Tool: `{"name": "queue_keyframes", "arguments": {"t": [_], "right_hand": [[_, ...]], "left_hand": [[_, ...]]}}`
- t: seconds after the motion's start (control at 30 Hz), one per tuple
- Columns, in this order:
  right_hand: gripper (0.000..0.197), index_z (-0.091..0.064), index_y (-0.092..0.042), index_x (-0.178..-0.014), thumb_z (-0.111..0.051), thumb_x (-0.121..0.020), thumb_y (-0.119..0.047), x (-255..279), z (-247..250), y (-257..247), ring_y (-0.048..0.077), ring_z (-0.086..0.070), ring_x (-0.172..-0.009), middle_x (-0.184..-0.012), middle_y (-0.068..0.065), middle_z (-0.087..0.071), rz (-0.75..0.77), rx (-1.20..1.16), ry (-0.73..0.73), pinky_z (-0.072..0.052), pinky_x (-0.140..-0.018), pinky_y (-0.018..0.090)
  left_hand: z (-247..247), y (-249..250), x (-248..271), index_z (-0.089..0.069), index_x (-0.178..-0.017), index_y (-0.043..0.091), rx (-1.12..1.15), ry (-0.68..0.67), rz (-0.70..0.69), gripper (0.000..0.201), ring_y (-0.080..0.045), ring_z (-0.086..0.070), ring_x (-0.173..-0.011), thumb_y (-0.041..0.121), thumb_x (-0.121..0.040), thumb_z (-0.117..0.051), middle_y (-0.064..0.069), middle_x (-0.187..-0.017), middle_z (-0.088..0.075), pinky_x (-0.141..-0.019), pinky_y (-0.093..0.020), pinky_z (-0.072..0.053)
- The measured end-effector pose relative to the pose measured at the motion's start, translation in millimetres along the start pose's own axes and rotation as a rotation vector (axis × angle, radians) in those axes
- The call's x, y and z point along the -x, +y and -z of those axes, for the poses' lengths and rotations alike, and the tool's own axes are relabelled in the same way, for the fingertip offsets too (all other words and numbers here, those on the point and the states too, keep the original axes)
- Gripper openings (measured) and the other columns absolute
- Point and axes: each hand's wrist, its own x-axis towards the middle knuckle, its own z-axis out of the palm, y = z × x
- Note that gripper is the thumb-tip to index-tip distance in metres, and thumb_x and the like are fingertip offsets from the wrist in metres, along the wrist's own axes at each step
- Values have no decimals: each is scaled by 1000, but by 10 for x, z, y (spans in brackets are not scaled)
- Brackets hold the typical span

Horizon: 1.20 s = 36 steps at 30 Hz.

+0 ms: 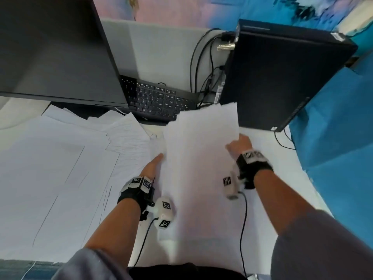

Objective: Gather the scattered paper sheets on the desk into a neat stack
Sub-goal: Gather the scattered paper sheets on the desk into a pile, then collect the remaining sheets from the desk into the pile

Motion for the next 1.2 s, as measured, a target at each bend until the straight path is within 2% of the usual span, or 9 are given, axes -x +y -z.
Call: {"name": "queue_keyframes", "arguments": {"t": [0.2,0.3,0.43,0.63,0.8,0.97,1.03,1.1,1.2], "right_hand": [[96,-2,-13,-151,-65,-83,-39,-64,-418,501,30,-21,-143,-157,10,-18,-44,171,-68,-18,-116,43],[97,9,-11,-150,-57,-88,-42,-38,-490,622,26,-4,-148,-160,12,-2,1,252,-105,-6,-120,41],[97,16,-10,-149,-54,-90,-41,97,-658,650,18,10,-148,-160,6,10,102,277,-234,7,-119,39],[101,6,-16,-151,-68,-83,-19,50,-325,569,22,-17,-145,-158,5,-12,-15,-132,-151,-18,-119,40],[39,-55,-4,-117,-64,-80,2,158,123,199,25,-61,-104,-117,15,-63,140,-332,-52,-50,-92,37],[38,-49,0,-125,-51,-87,4,433,438,-305,18,-55,-106,-113,2,-55,451,-443,282,-41,-90,9],[44,-43,-1,-132,-50,-89,4,561,523,-414,9,-49,-109,-117,-2,-50,521,-524,347,-36,-87,-2],[46,-40,-2,-135,-51,-90,2,627,537,-432,11,-48,-116,-122,0,-50,527,-594,347,-39,-100,11],[51,-37,-5,-135,-54,-87,4,653,481,-369,16,-53,-114,-124,5,-54,480,-653,268,-45,-100,23]], "left_hand": [[-57,196,295,-65,-117,11,-94,-62,62,87,-35,-67,-102,43,-40,-90,-13,-110,-71,-98,-51,-47],[-70,207,221,-68,-112,11,-173,-9,35,86,-35,-67,-100,39,-35,-92,-12,-107,-72,-98,-50,-48],[-262,273,406,-63,-115,-1,-266,32,-68,50,-35,-63,-106,3,-67,-78,-17,-112,-68,-100,-48,-46],[-232,286,650,-60,-115,-2,-271,43,-269,48,-31,-64,-102,7,-72,-77,-14,-109,-68,-94,-44,-48],[-298,668,1026,-57,-122,2,-235,-39,-525,42,-30,-63,-105,3,-82,-68,-9,-105,-68,-91,-38,-50],[-623,1033,1350,-46,-132,-2,-249,74,-967,45,-13,-51,-112,4,-89,-60,-2,-123,-54,-82,5,-38],[-718,1102,1451,-45,-133,-1,-161,137,-1058,49,-19,-51,-123,14,-89,-61,-11,-133,-54,-104,-18,-42],[-749,1106,1487,-47,-133,3,-94,127,-1081,53,-23,-53,-124,25,-86,-61,-12,-130,-57,-107,-42,-42],[-747,1095,1489,-49,-132,6,-33,61,-1015,59,-21,-57,-120,26,-80,-67,-9,-128,-61,-104,-44,-46]]}}
